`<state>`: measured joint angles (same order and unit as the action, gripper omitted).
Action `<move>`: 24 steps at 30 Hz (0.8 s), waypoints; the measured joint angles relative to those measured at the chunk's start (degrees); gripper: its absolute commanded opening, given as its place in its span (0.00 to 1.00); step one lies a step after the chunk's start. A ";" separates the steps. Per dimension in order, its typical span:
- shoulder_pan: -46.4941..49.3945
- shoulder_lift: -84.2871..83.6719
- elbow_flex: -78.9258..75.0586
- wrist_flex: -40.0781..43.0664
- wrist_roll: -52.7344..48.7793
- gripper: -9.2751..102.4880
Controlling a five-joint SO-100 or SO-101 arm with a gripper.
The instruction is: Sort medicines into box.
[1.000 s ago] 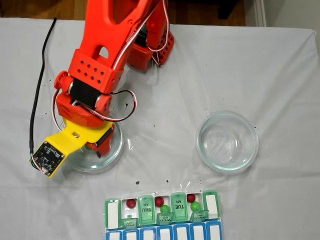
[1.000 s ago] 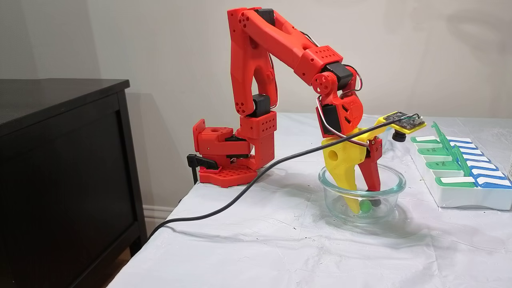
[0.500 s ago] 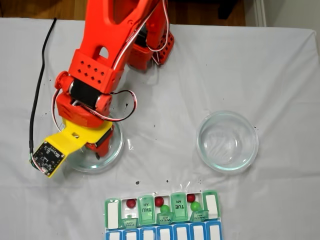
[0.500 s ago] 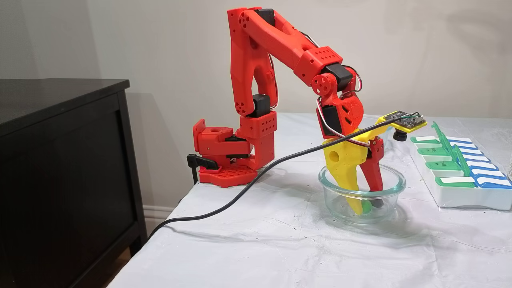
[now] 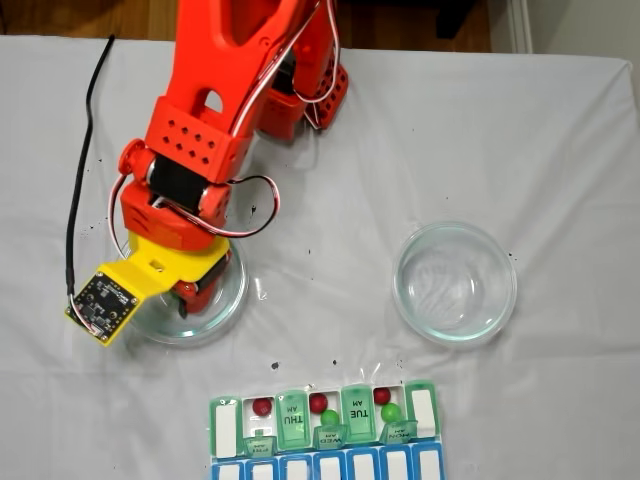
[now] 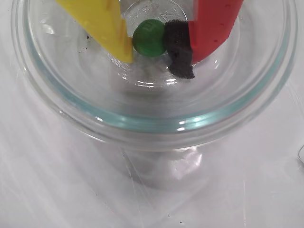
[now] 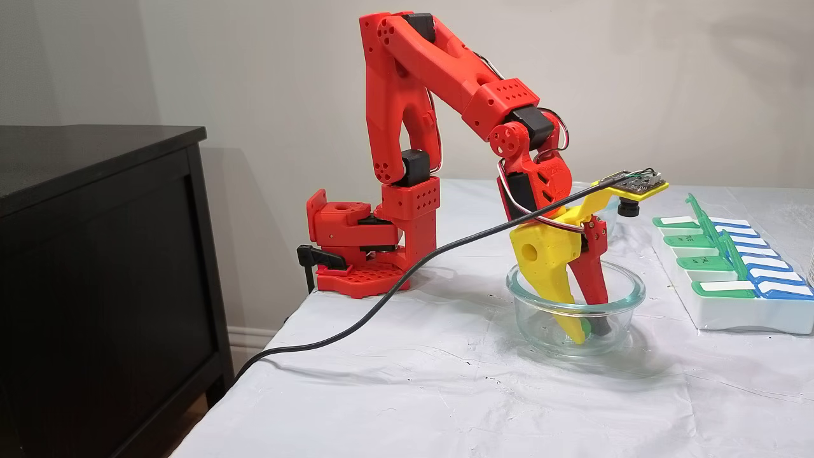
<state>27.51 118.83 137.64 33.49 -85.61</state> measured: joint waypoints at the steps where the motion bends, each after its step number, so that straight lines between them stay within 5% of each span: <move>1: 0.00 0.00 0.00 0.00 0.00 0.21; 12: -0.26 0.09 0.00 0.97 0.79 0.08; 20: -0.26 0.09 0.00 1.58 0.79 0.08; 24: -0.26 0.44 0.00 1.58 1.32 0.19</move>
<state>27.25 119.27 137.64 35.07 -84.29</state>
